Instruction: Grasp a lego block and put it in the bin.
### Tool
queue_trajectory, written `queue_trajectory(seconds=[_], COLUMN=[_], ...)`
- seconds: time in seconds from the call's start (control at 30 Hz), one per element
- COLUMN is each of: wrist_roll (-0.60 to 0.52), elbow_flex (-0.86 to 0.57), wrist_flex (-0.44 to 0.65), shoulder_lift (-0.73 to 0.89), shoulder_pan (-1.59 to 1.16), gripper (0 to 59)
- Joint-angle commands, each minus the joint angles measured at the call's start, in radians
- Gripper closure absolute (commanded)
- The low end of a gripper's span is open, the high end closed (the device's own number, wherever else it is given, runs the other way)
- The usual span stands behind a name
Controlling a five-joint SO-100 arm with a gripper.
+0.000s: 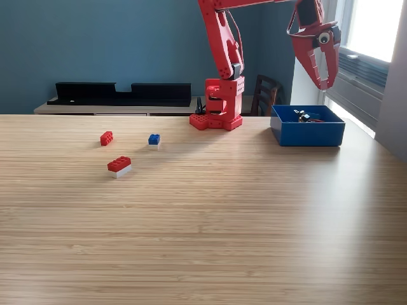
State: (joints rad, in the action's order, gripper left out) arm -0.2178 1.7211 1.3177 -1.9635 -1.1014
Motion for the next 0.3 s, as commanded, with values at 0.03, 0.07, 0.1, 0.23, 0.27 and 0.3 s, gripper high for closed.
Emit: queue_trajectory(seconds=[0.03,0.07,0.1,0.23,0.27,0.3], wrist_roll=[-0.006,-0.008,-0.008,-0.009,-0.006,-0.005], elbow_flex=[-0.015,-0.015,-0.014,-0.012,-0.011,-0.012], wrist_flex=[-0.014,-0.014,-0.014,-0.014,-0.015,-0.017], shoulder_lift=[-0.005,-0.005,-0.005,-0.003,0.0,0.012], shoulder_pan=[0.0,-0.002,-0.002,-0.003,-0.006,-0.008], gripper=[58.6,58.6,58.6,58.6,58.6,58.6])
